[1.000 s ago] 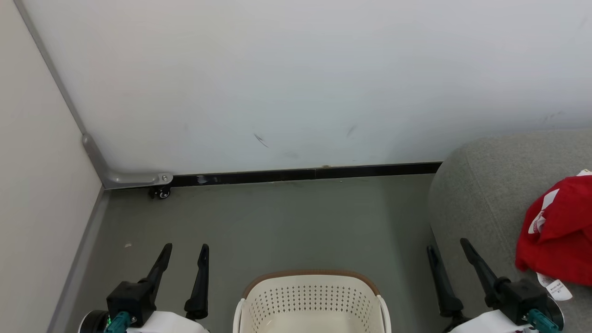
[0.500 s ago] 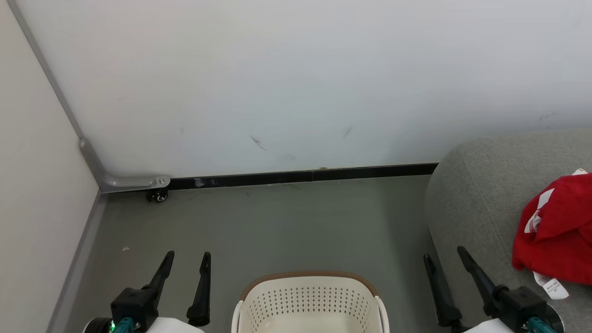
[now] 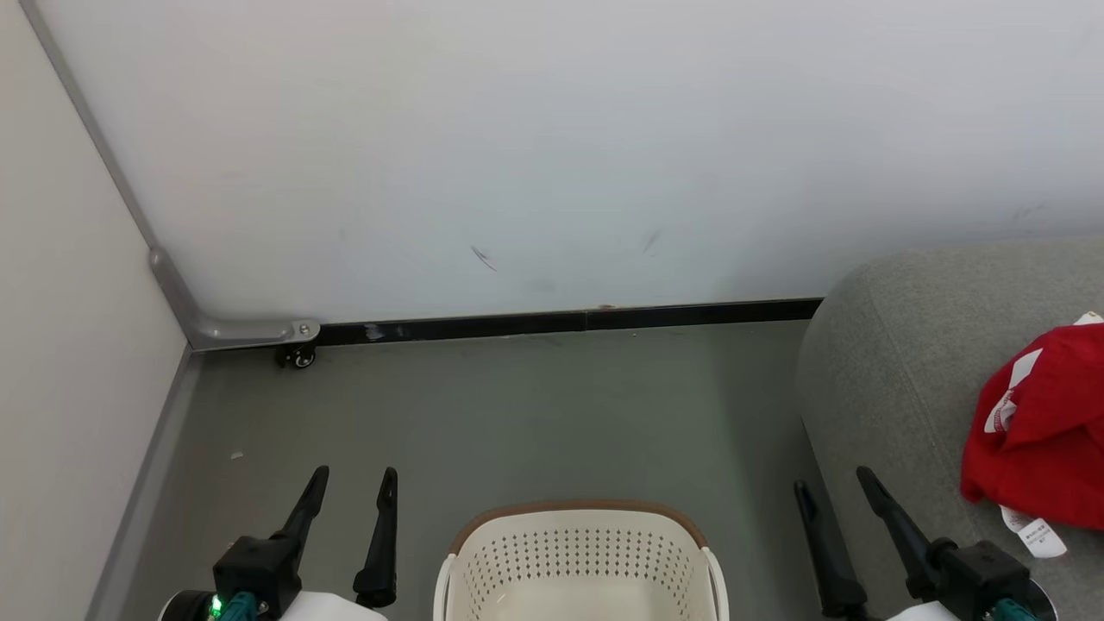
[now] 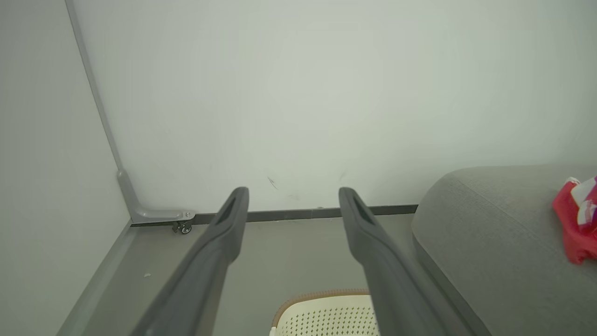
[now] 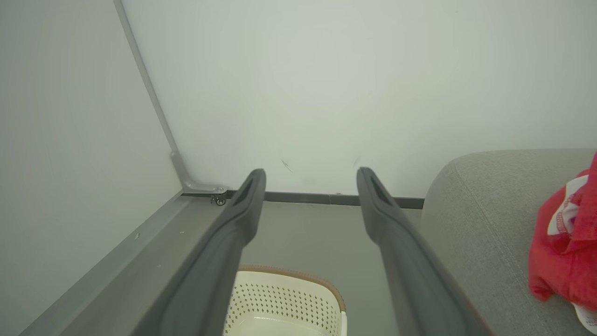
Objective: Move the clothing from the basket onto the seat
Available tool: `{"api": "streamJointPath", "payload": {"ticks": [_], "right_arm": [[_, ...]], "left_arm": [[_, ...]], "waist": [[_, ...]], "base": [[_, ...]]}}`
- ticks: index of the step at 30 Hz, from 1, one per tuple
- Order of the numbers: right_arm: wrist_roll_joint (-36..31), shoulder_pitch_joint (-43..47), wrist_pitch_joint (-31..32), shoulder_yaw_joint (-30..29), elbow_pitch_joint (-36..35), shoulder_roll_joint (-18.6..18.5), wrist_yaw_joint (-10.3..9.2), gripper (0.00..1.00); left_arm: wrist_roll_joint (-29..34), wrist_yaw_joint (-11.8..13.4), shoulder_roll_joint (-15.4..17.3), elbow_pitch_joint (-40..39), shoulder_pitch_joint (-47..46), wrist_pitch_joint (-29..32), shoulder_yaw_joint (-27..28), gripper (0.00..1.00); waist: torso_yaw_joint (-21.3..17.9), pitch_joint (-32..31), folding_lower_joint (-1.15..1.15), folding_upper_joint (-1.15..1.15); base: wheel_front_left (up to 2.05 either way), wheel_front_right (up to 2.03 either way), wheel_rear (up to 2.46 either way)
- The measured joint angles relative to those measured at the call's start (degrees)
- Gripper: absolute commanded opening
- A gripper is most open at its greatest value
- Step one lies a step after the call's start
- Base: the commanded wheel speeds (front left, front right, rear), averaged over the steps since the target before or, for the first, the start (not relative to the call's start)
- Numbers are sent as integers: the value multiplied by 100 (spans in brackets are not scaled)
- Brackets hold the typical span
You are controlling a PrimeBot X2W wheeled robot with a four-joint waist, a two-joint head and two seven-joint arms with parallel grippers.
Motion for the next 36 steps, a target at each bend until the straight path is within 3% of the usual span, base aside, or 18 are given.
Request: {"api": "streamJointPath", "payload": {"ticks": [25,36], "right_arm": [[-27,1,172,-180,-361,3,0,100],[-27,1,219,-186,-449,3,0,100]], "left_arm": [[141,118,-109,175,-183,0,-24,100],[286,193,19,333,-260,0,66,100]], "waist": [[46,100,0,0],[57,124,0,0]], "base": [[0,0,0],[0,0,0]]}}
